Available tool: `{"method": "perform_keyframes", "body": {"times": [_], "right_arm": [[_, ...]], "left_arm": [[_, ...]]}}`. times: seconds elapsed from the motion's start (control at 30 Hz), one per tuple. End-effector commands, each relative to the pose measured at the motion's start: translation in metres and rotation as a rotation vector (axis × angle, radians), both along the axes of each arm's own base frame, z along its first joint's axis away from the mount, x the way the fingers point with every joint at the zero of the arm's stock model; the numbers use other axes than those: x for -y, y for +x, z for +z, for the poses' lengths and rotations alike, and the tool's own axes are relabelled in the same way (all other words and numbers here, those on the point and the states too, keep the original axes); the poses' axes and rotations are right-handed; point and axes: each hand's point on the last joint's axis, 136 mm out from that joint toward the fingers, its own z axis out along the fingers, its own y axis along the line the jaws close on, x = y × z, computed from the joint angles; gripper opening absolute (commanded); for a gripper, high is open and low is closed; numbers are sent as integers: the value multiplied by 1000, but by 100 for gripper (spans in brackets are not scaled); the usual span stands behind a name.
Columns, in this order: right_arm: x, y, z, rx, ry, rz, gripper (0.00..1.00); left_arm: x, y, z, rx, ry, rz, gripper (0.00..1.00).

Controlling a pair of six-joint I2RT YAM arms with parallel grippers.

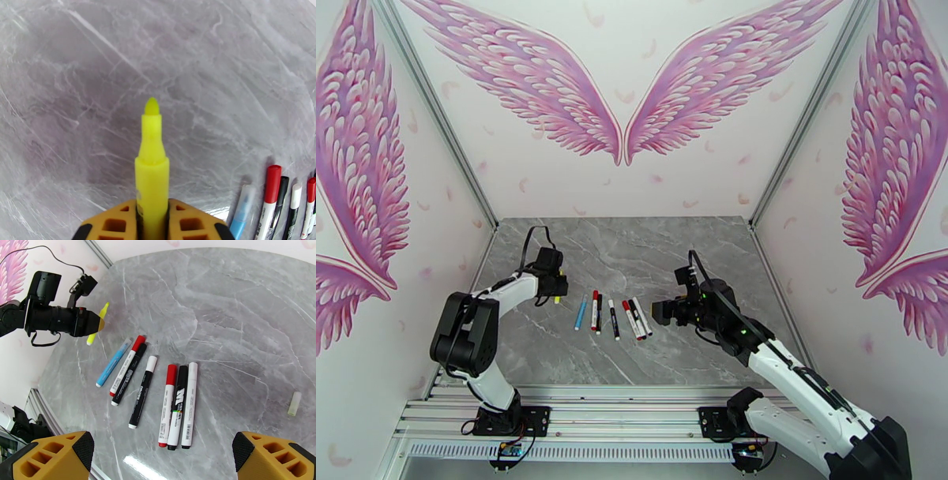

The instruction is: Open the pen caps

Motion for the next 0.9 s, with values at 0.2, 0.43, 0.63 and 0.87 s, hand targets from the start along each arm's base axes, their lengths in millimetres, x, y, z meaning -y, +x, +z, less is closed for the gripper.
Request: {"method": "perform_keyframes", "body": {"times": [0.2, 0.43, 0.63, 0.87], "right_arm": [[3, -3, -7, 2, -27, -3, 99], [4, -2, -6, -3, -18, -15, 99], [3, 1, -6, -5, -30, -13, 99], [3, 2, -8, -13, -42, -12, 99]], "left_arm": [[-2, 3, -8, -67, 16, 0, 7], [-1, 6, -15, -102, 27, -2, 8], [-3, 7, -21, -129, 52, 9, 10], [-4, 4, -28, -156, 63, 26, 16]]}}
